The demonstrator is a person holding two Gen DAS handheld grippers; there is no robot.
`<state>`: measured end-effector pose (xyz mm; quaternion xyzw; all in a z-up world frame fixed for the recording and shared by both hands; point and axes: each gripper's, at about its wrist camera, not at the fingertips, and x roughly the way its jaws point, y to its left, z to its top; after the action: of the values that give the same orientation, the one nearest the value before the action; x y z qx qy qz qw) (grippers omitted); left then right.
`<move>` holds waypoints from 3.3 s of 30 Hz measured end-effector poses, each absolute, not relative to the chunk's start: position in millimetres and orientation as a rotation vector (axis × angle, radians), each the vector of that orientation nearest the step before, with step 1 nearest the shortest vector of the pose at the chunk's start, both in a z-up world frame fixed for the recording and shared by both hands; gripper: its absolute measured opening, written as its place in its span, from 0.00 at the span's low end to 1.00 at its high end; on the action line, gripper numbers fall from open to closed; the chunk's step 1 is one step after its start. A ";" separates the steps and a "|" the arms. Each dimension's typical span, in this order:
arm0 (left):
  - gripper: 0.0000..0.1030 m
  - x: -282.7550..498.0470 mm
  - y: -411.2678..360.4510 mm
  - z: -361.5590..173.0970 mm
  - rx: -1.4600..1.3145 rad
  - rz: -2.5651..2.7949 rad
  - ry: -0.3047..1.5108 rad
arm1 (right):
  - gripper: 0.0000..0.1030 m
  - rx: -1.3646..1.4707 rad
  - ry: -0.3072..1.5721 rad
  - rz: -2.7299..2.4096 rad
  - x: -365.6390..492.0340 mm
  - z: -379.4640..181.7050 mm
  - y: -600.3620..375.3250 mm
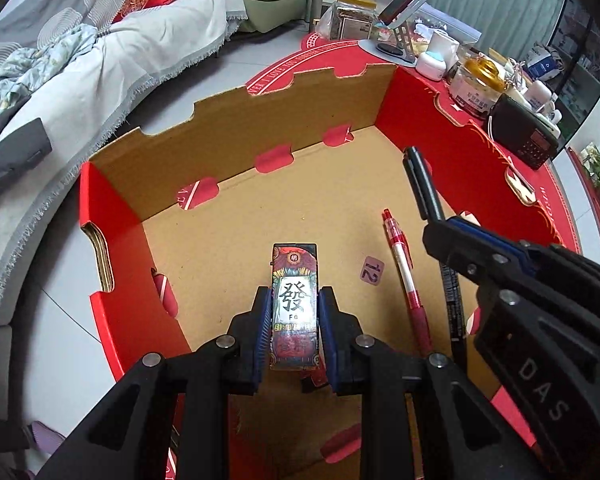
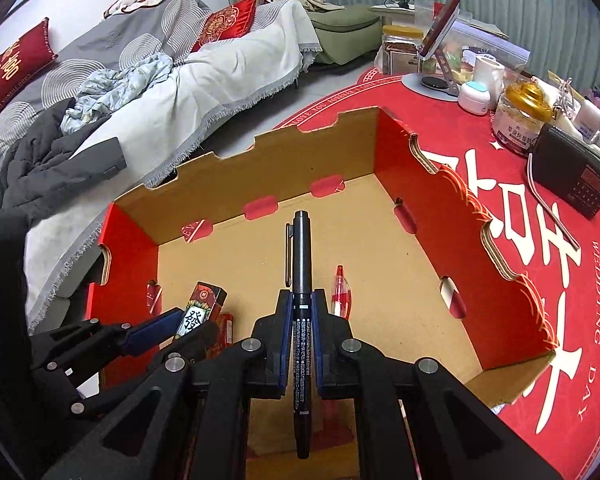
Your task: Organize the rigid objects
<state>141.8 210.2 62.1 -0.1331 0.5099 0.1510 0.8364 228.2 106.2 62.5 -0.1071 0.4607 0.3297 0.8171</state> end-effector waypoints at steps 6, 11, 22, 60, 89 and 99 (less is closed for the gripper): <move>0.24 144.7 210.1 59.9 -0.276 0.319 1.099 | 0.10 -0.220 0.991 0.703 230.8 57.6 106.5; 0.24 148.0 209.9 57.9 -0.271 0.323 1.116 | 0.10 -0.220 0.995 0.702 232.3 56.1 106.2; 0.39 151.1 207.8 57.6 -0.257 0.331 1.123 | 0.10 -0.184 1.003 0.678 236.1 62.7 97.6; 0.40 43.5 50.1 88.7 -0.039 0.134 1.048 | 0.10 -0.137 0.925 0.478 108.3 74.6 -94.1; 0.40 35.1 72.5 25.7 -0.178 0.097 1.165 | 0.10 -0.095 1.036 0.422 142.2 23.8 -133.7; 0.40 71.5 52.4 18.3 -0.082 0.103 1.183 | 0.10 -0.079 1.046 0.433 164.4 16.4 -138.8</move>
<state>71.5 52.4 18.3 -0.0387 0.5573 0.0487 0.8280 164.4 -138.8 16.4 -0.0373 0.4954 0.2052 0.8433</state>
